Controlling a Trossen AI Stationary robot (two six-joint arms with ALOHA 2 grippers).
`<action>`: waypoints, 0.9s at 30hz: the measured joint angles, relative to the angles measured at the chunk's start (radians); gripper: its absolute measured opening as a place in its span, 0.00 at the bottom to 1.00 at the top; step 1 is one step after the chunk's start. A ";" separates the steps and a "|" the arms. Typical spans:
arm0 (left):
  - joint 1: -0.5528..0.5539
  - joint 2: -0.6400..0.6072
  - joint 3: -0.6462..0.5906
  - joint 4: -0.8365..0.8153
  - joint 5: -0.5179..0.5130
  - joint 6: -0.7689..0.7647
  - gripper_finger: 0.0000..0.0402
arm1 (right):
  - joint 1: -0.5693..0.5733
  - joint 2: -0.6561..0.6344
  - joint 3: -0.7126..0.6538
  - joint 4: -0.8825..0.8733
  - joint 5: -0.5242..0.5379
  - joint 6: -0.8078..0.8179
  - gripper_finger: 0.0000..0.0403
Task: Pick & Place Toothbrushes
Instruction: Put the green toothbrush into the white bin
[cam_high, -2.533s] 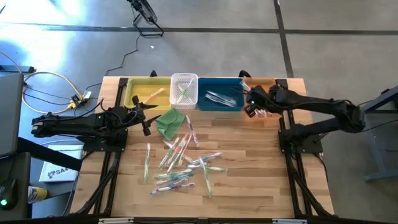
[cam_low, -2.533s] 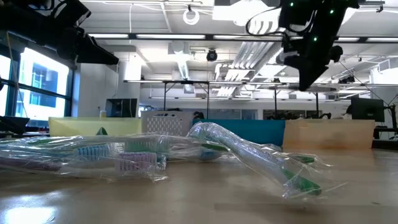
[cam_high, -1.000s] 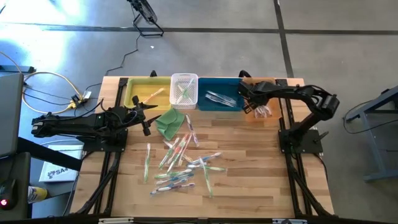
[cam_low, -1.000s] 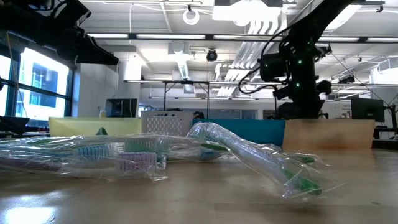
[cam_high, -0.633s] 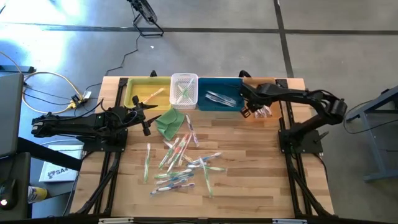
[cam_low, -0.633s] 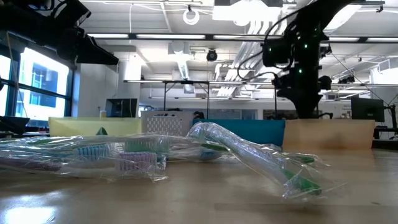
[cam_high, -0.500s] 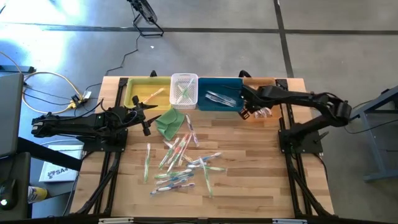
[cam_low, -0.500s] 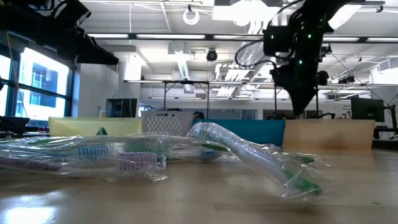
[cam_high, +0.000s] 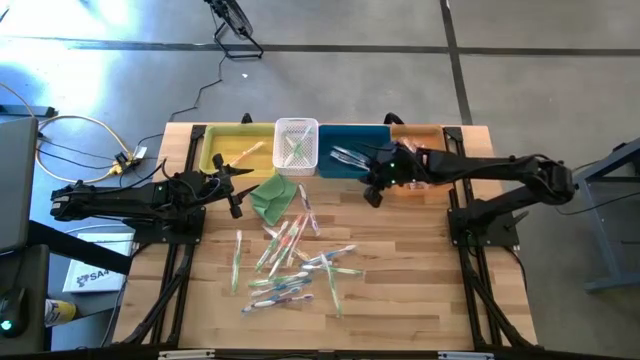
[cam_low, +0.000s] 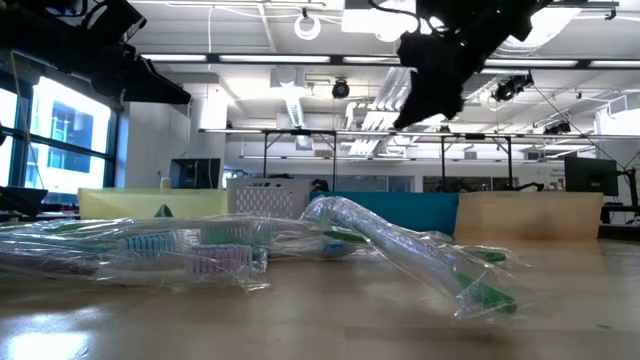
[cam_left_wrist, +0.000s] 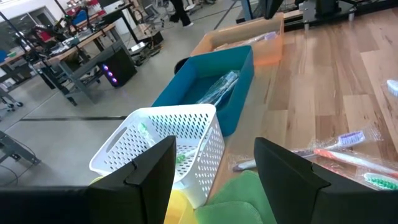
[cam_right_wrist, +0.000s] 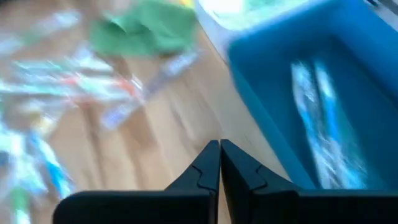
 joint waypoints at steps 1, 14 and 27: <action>0.000 0.000 0.000 0.000 0.000 0.000 0.53 | 0.009 0.005 0.000 0.024 -0.018 -0.001 0.02; 0.000 0.000 0.000 -0.006 0.023 -0.003 0.53 | 0.098 0.011 -0.001 0.148 -0.072 0.018 0.01; 0.000 0.000 0.000 -0.032 0.024 -0.003 0.53 | 0.284 0.011 -0.001 0.281 0.100 0.051 0.01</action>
